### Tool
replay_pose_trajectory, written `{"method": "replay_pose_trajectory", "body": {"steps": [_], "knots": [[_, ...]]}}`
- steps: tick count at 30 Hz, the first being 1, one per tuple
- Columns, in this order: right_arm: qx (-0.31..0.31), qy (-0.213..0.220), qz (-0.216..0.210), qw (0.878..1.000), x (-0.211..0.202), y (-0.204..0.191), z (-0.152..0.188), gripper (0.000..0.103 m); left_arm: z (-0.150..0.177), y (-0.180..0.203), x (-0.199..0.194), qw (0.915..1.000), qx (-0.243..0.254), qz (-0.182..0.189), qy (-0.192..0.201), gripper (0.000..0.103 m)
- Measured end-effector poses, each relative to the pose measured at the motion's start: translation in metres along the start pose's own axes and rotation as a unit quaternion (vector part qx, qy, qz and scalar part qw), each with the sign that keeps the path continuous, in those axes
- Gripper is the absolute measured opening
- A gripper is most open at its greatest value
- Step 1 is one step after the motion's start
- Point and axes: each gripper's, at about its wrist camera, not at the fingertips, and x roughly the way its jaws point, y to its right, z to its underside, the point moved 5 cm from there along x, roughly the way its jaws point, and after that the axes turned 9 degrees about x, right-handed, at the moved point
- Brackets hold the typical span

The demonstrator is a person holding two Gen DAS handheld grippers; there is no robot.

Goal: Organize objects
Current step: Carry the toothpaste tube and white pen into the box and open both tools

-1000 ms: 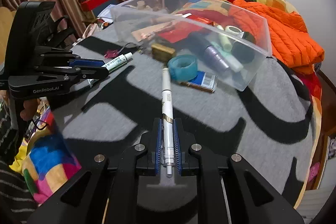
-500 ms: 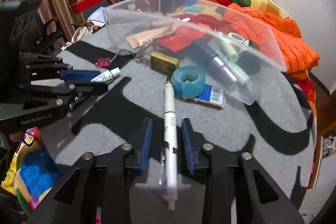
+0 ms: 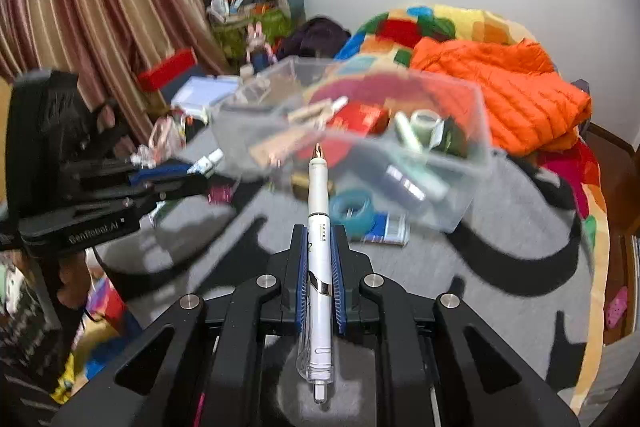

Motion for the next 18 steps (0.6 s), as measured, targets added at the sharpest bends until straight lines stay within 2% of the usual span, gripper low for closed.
{"method": "replay_pose_trajectory", "body": {"steps": [5,9,18], "knots": [[0.021,0.035,-0.001,0.999,-0.012,0.005,-0.027,0.01,-0.017,-0.005,-0.008,0.9994,0.0,-0.028,0.021,0.016],[0.046,0.06,0.012,0.997,-0.015,0.017,-0.047,0.01,-0.031,-0.008,-0.009,0.9991,-0.004,-0.027,0.031,0.016],[0.084,0.061,0.039,0.994,0.004,0.044,-0.076,0.01,-0.059,-0.018,0.0,0.9987,-0.017,-0.03,0.037,0.016]]}}
